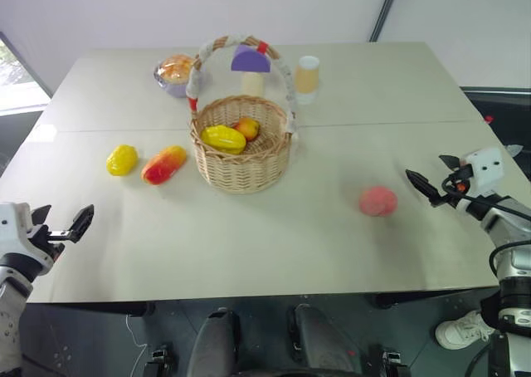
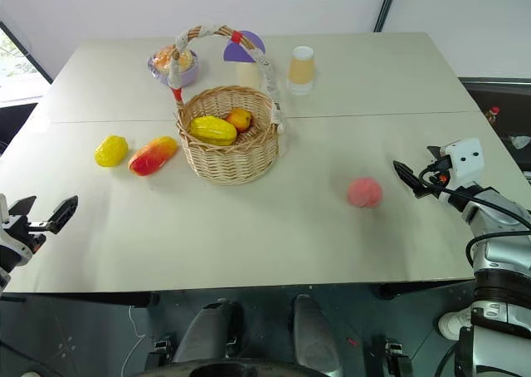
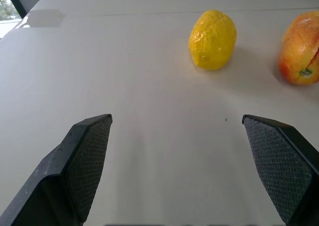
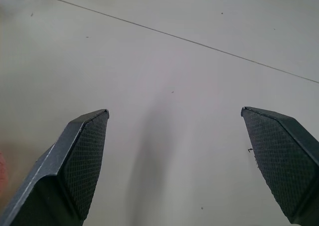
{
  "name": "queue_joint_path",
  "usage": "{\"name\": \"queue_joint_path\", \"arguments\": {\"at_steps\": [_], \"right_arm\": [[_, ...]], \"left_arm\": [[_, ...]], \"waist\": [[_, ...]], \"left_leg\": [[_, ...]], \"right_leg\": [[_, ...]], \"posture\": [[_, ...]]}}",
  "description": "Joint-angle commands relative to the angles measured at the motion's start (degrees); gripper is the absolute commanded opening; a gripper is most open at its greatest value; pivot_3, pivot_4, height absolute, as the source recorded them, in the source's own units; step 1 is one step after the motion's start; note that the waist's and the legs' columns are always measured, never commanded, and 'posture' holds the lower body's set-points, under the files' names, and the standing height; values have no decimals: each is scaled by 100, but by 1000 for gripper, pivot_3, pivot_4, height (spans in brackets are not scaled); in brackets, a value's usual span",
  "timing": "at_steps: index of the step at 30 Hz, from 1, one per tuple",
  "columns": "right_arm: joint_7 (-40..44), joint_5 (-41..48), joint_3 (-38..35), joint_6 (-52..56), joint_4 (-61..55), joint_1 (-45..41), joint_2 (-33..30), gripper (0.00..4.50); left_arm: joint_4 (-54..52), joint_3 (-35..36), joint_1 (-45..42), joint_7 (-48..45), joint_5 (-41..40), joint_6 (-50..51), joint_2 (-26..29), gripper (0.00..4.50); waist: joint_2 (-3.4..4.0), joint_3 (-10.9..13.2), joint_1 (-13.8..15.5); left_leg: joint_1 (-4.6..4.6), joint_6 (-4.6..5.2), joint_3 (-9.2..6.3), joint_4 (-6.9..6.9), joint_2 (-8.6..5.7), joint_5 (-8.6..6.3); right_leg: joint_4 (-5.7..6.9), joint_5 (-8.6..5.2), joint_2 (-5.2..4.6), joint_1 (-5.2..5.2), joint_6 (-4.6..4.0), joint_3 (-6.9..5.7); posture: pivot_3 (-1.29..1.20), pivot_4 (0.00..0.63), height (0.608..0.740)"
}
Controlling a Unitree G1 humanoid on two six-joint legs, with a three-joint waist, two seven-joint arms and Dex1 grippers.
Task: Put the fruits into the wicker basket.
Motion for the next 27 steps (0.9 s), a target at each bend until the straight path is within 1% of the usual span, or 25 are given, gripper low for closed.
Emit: {"name": "queue_joint_path", "arguments": {"at_steps": [1, 7, 13, 19, 21, 23, 25, 27], "right_arm": [[-39, 79, -113, -121, -105, -73, -10, 4434], [-114, 73, -97, -160, -183, -129, 52, 4434], [15, 233, 25, 44, -795, -244, 62, 4434], [559, 703, 252, 700, -1965, -209, -53, 4434], [819, 1069, 434, 1202, -2778, -93, -130, 4434], [1013, 1375, 630, 1677, -3511, 28, -201, 4434], [1059, 1547, 812, 2010, -4016, 67, -235, 4434], [1031, 1791, 1245, 2370, -4687, -52, -101, 4434]], "left_arm": [[-84, 30, -54, 18, 9, -78, 103, 4500], [-72, 22, -161, 27, -40, -35, 67, 4500], [-356, -169, -292, 77, -42, 51, 135, 4500], [-628, -402, -507, -37, -158, 372, 329, 4500], [-596, -492, -868, 99, -186, 661, 499, 4500], [-419, -591, -1224, 329, -51, 977, 670, 4500], [-220, -705, -1473, 460, 50, 1223, 796, 4500], [184, -1081, -1967, 506, 270, 1415, 1001, 4500]], "waist": [[0, 0, 1], [0, 0, -4], [0, 0, -3], [1, 0, 5], [1, 0, 17], [0, 0, 25], [-2, -1, 21], [-2, -1, 14]], "left_leg": [[0, 0, 0, 0, 0, 0], [0, 0, 0, 0, 0, 0], [0, 0, -1, 0, 0, 0], [-1, 0, -6, 0, 2, 0], [-1, 0, -7, 0, 5, 0], [-4, 0, -14, 1, 5, 0], [-4, 0, -16, 2, 5, 0], [-3, 0, -15, 1, 4, 0]], "right_leg": [[0, 0, 0, 0, 0, 0], [0, 0, 0, 0, 0, 0], [0, 0, 0, 0, 0, 0], [1, 0, 0, 0, 1, -1], [1, 0, -3, 0, 1, -1], [2, 0, -1, 0, 1, -6], [2, 0, -1, 0, 1, -6], [2, 0, -2, 1, 1, -7]], "posture": [[0, 150, 740], [0, 150, 740], [0, 150, 740], [0, 150, 740], [0, 150, 740], [0, 150, 740], [0, 150, 740], [0, 150, 740]]}}
